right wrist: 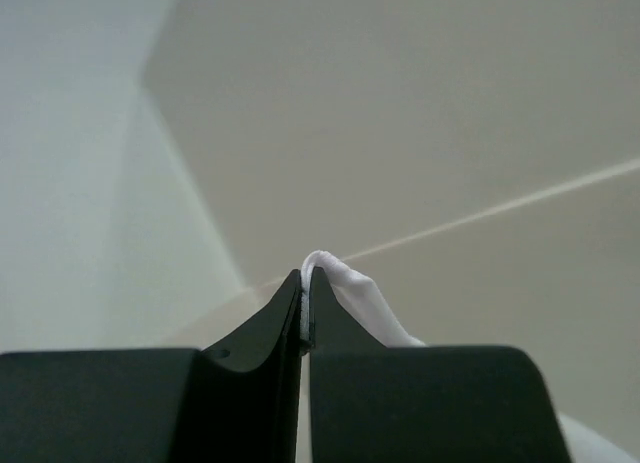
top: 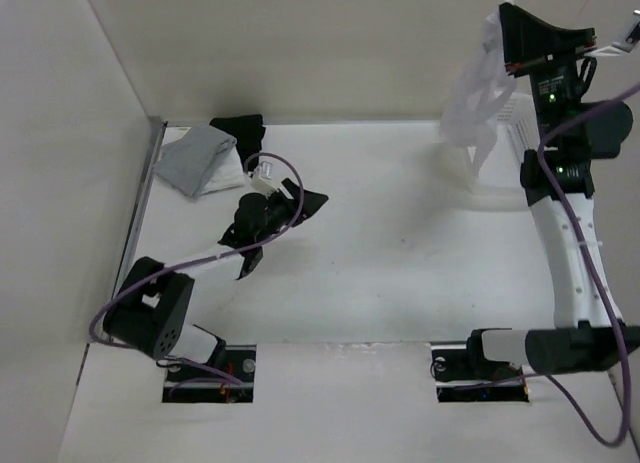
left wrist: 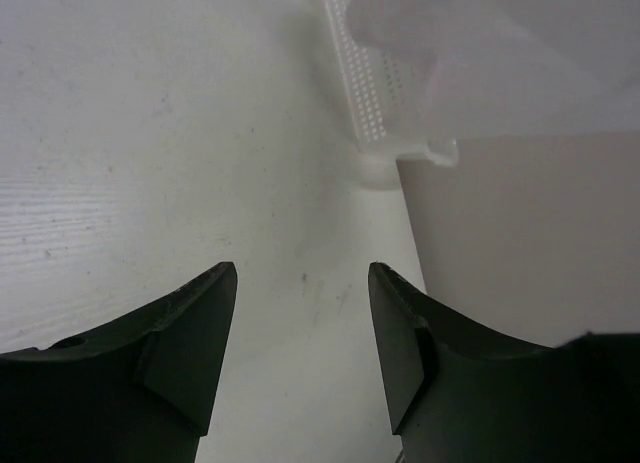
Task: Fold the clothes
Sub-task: Flatten the tank top out
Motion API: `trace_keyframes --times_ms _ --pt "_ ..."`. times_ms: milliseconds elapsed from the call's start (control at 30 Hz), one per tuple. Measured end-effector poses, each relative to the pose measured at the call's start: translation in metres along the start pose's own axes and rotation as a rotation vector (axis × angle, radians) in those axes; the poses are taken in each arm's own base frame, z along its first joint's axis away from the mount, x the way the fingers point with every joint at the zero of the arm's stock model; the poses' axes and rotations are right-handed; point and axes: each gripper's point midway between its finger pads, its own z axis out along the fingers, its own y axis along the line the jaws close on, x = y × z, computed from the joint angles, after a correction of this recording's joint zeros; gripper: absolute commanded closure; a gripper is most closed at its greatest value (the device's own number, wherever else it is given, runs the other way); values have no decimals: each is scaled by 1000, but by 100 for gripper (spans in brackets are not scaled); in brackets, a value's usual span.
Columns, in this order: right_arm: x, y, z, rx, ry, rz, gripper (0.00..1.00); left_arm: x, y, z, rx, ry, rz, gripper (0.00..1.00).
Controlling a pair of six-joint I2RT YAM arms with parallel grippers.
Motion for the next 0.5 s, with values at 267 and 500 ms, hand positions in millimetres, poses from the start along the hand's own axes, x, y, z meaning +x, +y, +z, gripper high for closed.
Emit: trace_keyframes --times_ms 267,500 --pt "-26 198 -50 -389 32 0 96 -62 -33 -57 27 -238 26 46" --pt "-14 224 -48 -433 62 47 96 -87 -52 -87 48 -344 61 45"
